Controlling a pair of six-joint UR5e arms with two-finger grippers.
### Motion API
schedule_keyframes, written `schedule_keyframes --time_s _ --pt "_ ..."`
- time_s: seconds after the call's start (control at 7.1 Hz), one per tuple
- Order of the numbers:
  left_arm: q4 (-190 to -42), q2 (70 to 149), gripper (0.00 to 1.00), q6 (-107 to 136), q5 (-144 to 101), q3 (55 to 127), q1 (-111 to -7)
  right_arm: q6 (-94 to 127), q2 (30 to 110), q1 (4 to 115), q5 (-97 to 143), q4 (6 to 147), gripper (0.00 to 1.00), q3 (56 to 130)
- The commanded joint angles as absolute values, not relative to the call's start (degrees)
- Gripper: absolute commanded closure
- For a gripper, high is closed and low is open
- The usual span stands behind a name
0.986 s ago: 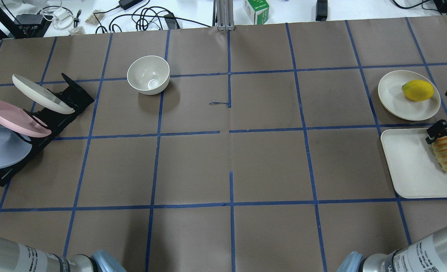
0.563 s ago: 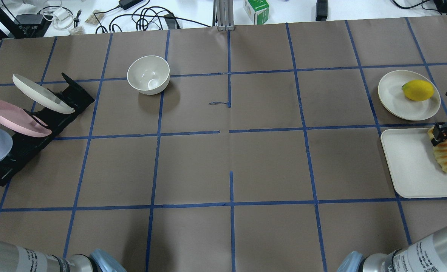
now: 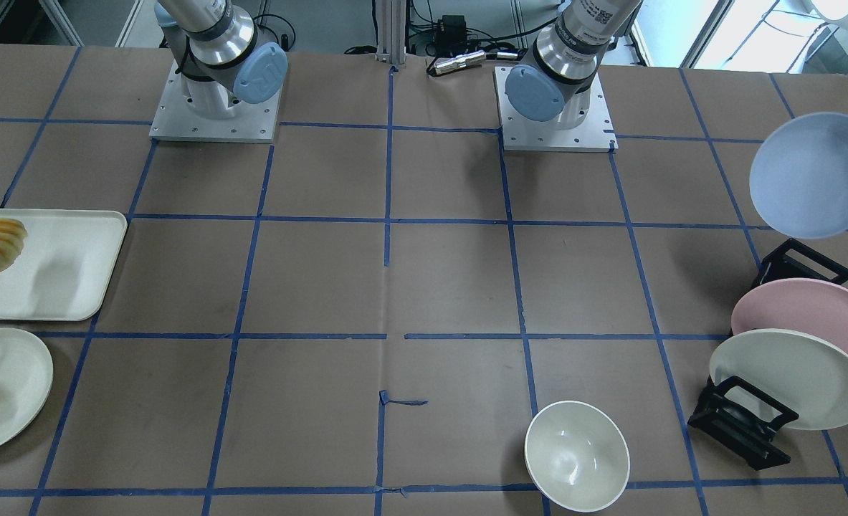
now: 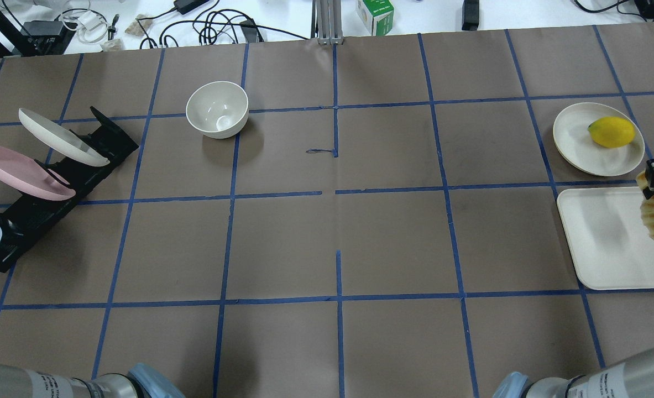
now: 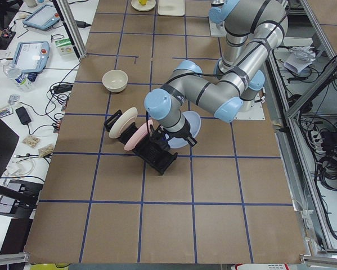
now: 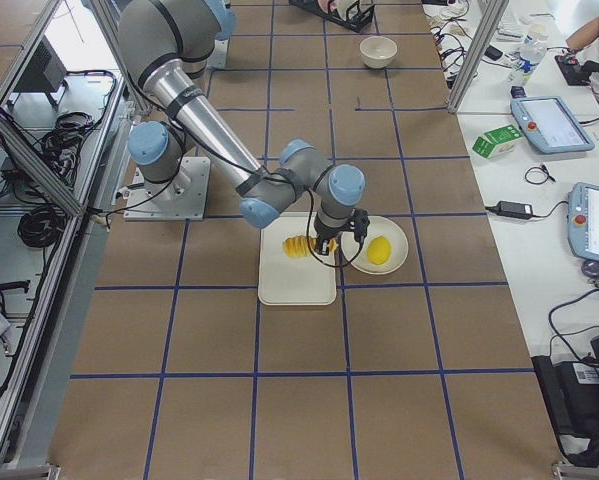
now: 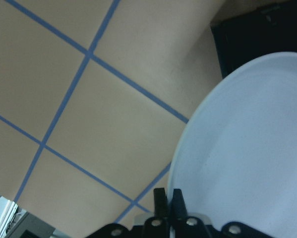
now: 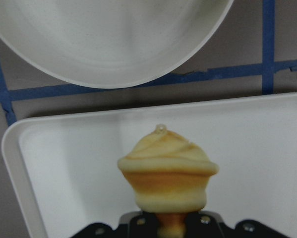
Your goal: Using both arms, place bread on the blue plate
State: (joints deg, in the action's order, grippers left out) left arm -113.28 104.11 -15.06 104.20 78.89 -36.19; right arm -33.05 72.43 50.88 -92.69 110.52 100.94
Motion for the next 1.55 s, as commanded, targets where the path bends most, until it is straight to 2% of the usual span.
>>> schedule_keyframes --time_s 0.0,0.42,0.7,1.13,1.41 --pt "-124.44 101.25 1.0 -13.01 91.74 80.84 -38.39 -31.2 76.45 54.83 -92.55 100.67 1.0 96.44" --pt "-117.81 99.24 1.0 -9.42 76.4 82.95 -56.18 -25.4 77.86 60.62 -91.76 93.88 1.0 91.95" --pt "-103.96 96.52 1.0 -4.77 71.3 91.18 -65.79 -20.17 77.96 68.25 -88.25 93.17 1.0 91.58" --pt "-68.5 99.91 1.0 0.6 69.17 106.03 -86.16 -12.15 78.4 78.11 -87.89 92.99 1.0 91.58" --pt "-47.84 105.18 1.0 5.6 69.26 115.71 -92.78 -8.47 78.05 81.72 -83.43 93.6 1.0 92.1"
